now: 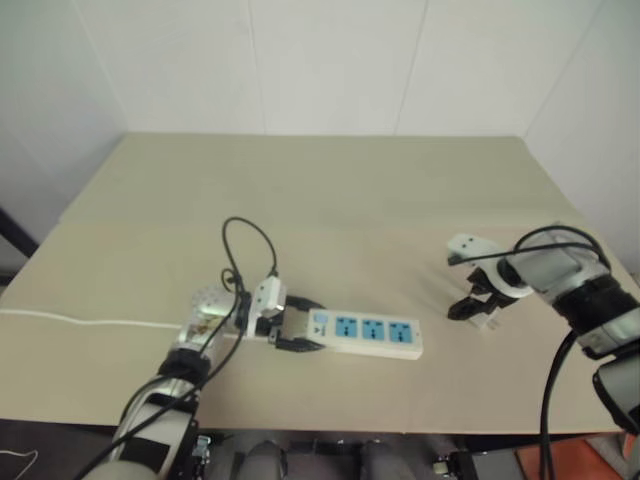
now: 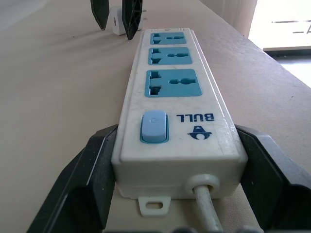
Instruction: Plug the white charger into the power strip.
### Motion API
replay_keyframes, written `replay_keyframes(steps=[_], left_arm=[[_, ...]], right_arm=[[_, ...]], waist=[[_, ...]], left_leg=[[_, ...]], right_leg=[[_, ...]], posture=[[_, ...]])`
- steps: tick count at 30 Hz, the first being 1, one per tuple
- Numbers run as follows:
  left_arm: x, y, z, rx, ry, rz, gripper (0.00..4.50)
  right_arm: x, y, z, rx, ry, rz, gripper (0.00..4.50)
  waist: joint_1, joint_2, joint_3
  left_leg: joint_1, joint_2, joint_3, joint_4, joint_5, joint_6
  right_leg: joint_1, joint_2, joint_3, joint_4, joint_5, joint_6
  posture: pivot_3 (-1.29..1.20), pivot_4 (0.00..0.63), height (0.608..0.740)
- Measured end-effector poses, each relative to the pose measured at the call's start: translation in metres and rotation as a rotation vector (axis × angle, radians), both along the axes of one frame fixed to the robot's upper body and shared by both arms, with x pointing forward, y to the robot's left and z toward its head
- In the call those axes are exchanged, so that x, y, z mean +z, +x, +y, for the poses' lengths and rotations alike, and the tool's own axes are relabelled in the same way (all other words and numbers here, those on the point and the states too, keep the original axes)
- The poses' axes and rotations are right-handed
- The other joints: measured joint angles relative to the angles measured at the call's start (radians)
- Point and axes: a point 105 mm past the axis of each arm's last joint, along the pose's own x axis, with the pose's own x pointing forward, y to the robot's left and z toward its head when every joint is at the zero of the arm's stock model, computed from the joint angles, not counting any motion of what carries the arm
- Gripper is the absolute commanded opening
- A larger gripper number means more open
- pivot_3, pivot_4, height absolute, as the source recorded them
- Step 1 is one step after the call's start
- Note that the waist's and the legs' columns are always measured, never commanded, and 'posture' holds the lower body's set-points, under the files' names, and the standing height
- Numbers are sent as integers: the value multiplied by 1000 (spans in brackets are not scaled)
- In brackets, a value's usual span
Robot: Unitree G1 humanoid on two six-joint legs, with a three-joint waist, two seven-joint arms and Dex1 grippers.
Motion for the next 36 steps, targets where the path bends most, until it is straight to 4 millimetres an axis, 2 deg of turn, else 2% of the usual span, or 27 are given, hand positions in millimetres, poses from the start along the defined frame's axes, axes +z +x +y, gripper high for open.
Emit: replay_keyframes(steps=[5, 8, 10, 11, 12, 16, 21, 25, 30, 32, 36], left_arm=[[0, 0, 0, 5, 0, -3, 3252], [-1, 1, 0, 8, -1, -5, 3252], [-1, 1, -1, 14, -5, -9, 3252], [-1, 2, -1, 16, -6, -11, 3252], [-1, 2, -2, 16, -7, -11, 3252], [-1, 2, -2, 17, -8, -15, 3252], [0, 2, -1, 19, -11, -7, 3252], [0, 3, 2, 23, 2, 15, 3252], [3, 4, 5, 36, 31, 37, 3252], [3, 5, 5, 46, 34, 51, 3252], [4, 7, 8, 68, 44, 66, 3252]], right_arm=[[0, -1, 0, 1, 1, 8, 4500], [0, -2, 0, 4, 8, 17, 3928], [0, -2, 0, 4, 8, 18, 3274], [0, -2, 0, 6, 7, 19, 2788], [0, -2, 0, 7, 7, 21, 2583], [1, -2, -2, 26, -13, 15, 1146], [1, -5, -8, 95, -80, -9, 1123], [12, -4, 3, 188, -93, -66, 1123], [50, -2, 45, 358, 76, -227, 1123], [66, -2, 69, 434, 218, -318, 1123], [77, -4, 104, 507, 511, -449, 1123]], waist=[[0, 0, 0], [0, 0, 0], [0, 0, 0], [0, 0, 0], [0, 0, 0], [0, 0, 0], [-1, 0, 0], [-5, 1, 0], [-9, 1, 0], [-10, 1, 0], [-10, 0, 0]], left_leg=[[0, 0, 0, 1, 0, 0], [0, 0, 0, 2, 0, 0], [0, 0, 0, 2, 0, 0], [0, 0, 0, 2, 0, 0], [0, 0, 0, 3, 0, 0], [0, 0, 0, 3, 0, 0], [0, 0, 0, 3, 0, 0], [1, 0, 0, 3, 0, 0], [1, 0, 0, 3, 0, 0], [2, 0, -1, 3, 0, 0], [2, 0, -1, 3, 0, 0]], right_leg=[[0, 0, 0, 2, 0, 0], [0, 0, 0, 3, 0, 0], [0, 0, 0, 3, 0, 0], [0, 0, 0, 3, 0, 0], [0, 0, 0, 3, 0, 0], [0, 0, 0, 3, 0, 0], [0, 0, 0, 3, 0, 0], [-1, 0, 0, 4, 0, 0], [0, 1, 0, 4, 0, 0], [1, 1, 0, 4, 0, 0], [2, 1, 0, 5, 0, 0]], posture=[[0, 150, 740], [0, 150, 740], [0, 150, 740], [0, 150, 740], [0, 150, 740], [0, 150, 740], [0, 150, 740], [0, 150, 740], [0, 150, 740], [0, 150, 740], [0, 150, 740]])
